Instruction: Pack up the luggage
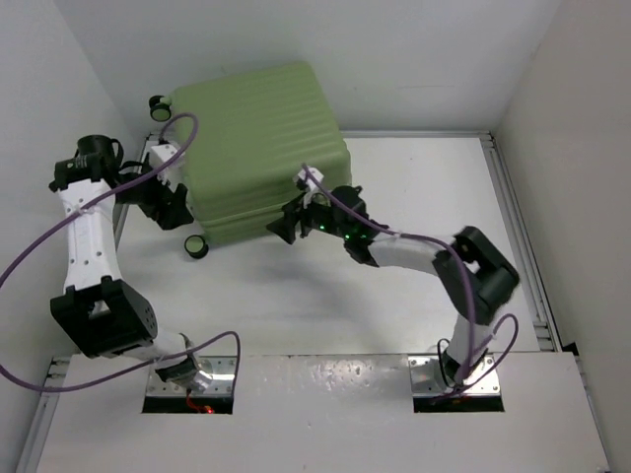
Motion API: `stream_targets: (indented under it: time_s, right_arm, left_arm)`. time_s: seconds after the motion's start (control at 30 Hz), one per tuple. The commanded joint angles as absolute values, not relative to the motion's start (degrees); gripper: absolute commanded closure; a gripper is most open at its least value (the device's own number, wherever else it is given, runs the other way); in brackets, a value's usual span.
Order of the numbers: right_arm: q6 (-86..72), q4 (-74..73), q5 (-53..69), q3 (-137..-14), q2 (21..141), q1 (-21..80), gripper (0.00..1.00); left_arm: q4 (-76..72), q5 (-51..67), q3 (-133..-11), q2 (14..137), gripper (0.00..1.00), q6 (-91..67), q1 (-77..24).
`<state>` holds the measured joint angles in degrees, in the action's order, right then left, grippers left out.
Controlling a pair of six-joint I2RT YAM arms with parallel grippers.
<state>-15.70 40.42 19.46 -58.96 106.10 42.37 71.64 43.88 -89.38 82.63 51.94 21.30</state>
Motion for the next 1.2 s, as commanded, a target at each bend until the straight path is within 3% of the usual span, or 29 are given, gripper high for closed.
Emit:
stream_targets:
  time_s: [0.0,0.1,0.3,0.53,0.73,0.87,0.93,1.1,1.17]
  right_arm:
    - [-19.77,42.21,12.58,-51.53,95.9,41.75,0.31]
    - [-21.53,37.64,6.78,-47.39,91.5,41.84,0.3]
    - [-28.9,23.84,-7.46,-47.9,87.99,40.7,0.42]
    - [-36.04,29.62,-6.59,-42.89,89.03,38.32,0.43]
    - [-25.95,39.26,-1.68,-43.33,93.6,39.28,0.43]
    - [-20.14,44.38,3.86,-44.38,96.32,40.77,0.37]
    - [-17.14,47.26,6.06,-45.43,98.43,41.39,0.36]
    - [-15.74,49.83,5.19,-47.99,102.65,42.54,0.44]
    - [-15.38,50.53,0.56,-48.69,103.97,43.15,0.48]
  left_arm:
    - [74.79,43.77,-90.18,83.48,0.09,61.95,20.39]
    - [74.79,43.77,-92.36,88.58,0.12,66.42,22.31]
    - [72.71,42.81,-99.58,93.08,0.12,70.4,21.19]
    - [69.87,37.35,-96.07,95.36,0.1,72.16,17.93]
    - [66.19,38.14,-92.56,97.65,0.1,69.18,17.4]
    - [62.94,38.14,-89.74,97.65,0.1,68.64,16.79]
    - [62.4,38.14,-88.95,98.17,0.13,68.64,16.27]
    - [63.54,38.67,-88.95,99.31,0.39,69.7,14.68]
    - [64.07,38.67,-88.95,99.32,0.41,69.7,14.68]
